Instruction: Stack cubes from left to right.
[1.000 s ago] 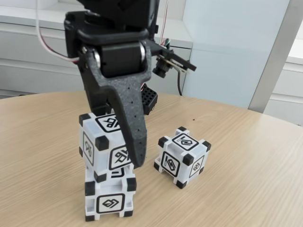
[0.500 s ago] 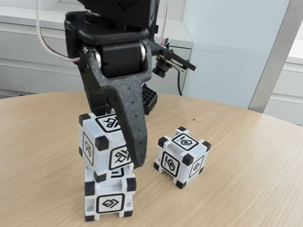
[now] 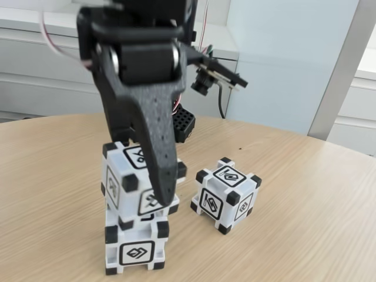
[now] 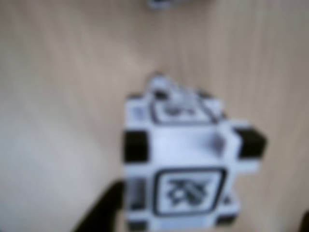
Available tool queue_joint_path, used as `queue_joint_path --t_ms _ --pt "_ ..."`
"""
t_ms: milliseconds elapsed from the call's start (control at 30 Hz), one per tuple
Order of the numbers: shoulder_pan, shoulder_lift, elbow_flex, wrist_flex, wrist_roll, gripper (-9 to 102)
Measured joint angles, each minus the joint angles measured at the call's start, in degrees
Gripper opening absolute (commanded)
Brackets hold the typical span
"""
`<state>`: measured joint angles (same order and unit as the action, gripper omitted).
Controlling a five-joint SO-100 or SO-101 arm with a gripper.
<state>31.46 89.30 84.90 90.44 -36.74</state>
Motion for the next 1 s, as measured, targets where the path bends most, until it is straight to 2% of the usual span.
queue_joint_path --t_ms 800,1000 --pt "-0.35 0.35 -1.32 0.35 0.7 37" --pt "-0.35 8.17 -1.32 0.35 0.35 37"
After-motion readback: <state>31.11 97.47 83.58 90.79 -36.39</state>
